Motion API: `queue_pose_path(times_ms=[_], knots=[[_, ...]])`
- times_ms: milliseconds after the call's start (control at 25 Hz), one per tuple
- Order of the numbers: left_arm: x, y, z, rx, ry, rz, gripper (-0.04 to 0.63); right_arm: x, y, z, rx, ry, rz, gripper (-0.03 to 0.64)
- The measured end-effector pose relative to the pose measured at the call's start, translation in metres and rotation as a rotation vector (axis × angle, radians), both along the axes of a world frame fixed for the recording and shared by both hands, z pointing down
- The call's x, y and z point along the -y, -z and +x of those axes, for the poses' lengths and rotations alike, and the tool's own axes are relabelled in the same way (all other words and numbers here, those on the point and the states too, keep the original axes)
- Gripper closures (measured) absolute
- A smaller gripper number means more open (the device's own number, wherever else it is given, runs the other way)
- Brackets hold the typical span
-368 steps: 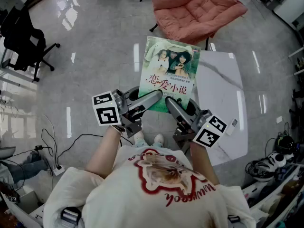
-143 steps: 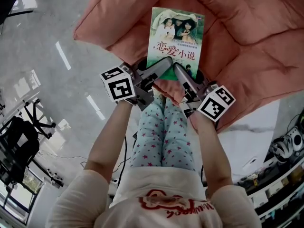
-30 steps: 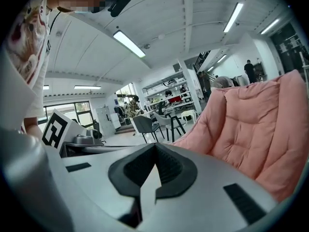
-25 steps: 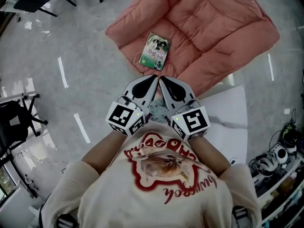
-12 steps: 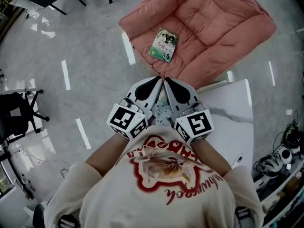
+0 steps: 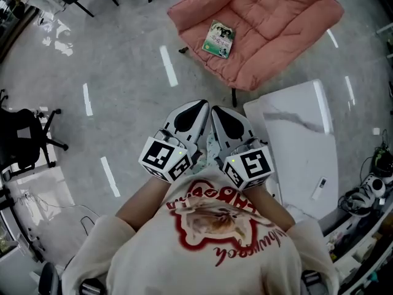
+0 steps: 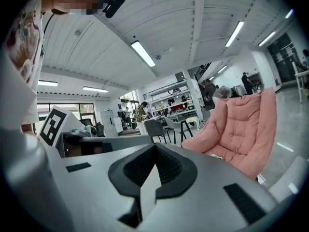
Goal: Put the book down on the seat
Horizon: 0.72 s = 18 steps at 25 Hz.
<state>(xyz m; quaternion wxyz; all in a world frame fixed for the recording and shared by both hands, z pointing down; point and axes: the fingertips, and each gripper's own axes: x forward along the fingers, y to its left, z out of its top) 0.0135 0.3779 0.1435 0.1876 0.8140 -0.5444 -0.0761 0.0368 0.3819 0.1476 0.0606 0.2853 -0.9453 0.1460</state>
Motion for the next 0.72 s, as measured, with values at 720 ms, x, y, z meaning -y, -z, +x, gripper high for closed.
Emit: queue_pose_path(times_ms=[720], knots=[[-0.075,0.024,0.043,0.015,-0.043,0.055,0.591,-0.068,0.027,0.038,0.032,-0.024,0.067,0.618]])
